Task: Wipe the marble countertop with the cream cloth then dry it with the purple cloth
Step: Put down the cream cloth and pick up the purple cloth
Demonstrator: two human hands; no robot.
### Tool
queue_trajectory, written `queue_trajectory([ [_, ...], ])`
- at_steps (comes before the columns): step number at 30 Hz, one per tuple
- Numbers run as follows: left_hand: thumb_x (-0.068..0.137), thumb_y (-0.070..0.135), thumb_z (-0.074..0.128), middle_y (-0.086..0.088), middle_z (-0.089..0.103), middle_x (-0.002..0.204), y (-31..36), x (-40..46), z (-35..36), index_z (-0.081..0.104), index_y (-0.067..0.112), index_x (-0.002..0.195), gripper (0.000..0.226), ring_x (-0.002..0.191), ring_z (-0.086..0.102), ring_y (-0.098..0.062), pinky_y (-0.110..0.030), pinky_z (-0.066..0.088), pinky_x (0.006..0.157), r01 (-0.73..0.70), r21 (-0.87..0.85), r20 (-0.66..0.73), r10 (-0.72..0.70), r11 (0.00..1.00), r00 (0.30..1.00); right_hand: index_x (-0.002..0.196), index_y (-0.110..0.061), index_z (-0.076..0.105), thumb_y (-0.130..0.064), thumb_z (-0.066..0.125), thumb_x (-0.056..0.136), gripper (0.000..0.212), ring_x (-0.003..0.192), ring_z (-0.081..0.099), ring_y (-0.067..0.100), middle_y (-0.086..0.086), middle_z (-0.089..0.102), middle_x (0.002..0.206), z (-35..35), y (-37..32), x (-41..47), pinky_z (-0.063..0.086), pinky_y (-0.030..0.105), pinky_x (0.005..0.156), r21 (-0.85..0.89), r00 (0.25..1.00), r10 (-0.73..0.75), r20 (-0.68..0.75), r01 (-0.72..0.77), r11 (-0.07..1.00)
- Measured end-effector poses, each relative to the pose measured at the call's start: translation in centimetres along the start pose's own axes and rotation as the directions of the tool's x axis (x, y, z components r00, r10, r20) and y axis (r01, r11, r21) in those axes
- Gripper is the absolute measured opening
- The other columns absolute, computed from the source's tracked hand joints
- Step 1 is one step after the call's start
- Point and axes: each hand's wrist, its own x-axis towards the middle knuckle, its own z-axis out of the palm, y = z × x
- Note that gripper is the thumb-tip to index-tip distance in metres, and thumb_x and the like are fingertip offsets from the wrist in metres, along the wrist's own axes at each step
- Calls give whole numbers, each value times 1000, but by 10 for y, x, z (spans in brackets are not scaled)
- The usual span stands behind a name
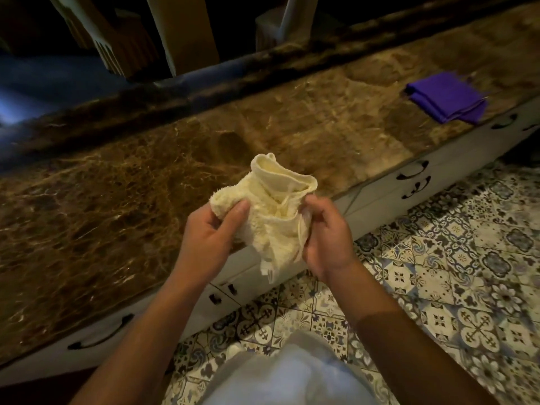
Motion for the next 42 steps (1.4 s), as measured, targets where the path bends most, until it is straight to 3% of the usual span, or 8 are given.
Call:
queue_trajectory([
  [4,94,40,60,22,79,93,23,12,45,76,49,96,18,83,73,4,-14,56,70,-49,-14,1,49,999,999,127,-21,71,-57,85,74,65,116,72,27,11,75,127,-42,-27,-9,59,42,94,-207,996,84,-10,-84,975],
  [13,93,48,60,11,79,86,30,37,131,76,42,88,18,77,76,-5,-21,58,64,11,-105,47,-7,994,999,110,-21,79,-41,87,78,38,105,74,29,19,77,117,-113,-88,-17,61,39,90,-382,998,60,-36,-69,922],
  [22,97,38,64,-2,83,98,6,84,181,83,34,91,20,91,81,-22,-27,62,68,330,-177,153,-305,927,940,103,-21,78,-24,65,101,14,94,78,15,0,82,101,-138,-155,10,61,26,76,-555,986,-100,-133,10,832],
  [29,94,52,63,-4,73,134,-22,141,203,68,34,132,43,123,70,-26,-47,54,99,437,-299,360,-324,848,875,103,-28,81,-31,67,95,17,98,78,13,-3,82,104,-137,-190,53,59,20,75,-486,975,-211,-71,151,861],
  [34,88,79,48,-9,75,128,-36,187,219,67,24,134,74,121,69,-31,-35,55,95,549,-170,508,-404,819,761,96,-30,83,-44,77,73,28,101,78,20,1,82,105,-135,-218,101,63,35,84,-396,963,-240,-118,176,901],
  [37,76,83,63,-3,67,145,-45,214,227,59,28,143,86,135,61,-25,-40,48,109,567,-224,583,-357,793,730,96,-23,84,-32,76,83,18,86,80,17,4,82,100,-139,-230,119,63,27,66,-296,962,-229,-151,177,938],
  [39,69,79,76,1,73,135,-48,233,231,71,27,131,81,127,67,-18,-33,53,103,590,-262,608,-344,764,716,95,-22,84,-25,68,94,16,78,80,14,4,83,96,-145,-234,128,62,24,59,-295,964,-203,-172,147,944],
  [42,73,67,81,1,81,114,-50,252,238,83,28,111,54,106,77,-14,-23,59,84,550,-264,600,-311,793,737,99,-29,84,-33,69,92,16,102,78,23,4,81,110,-159,-239,142,63,40,87,-420,950,-200,-240,84,904],
])
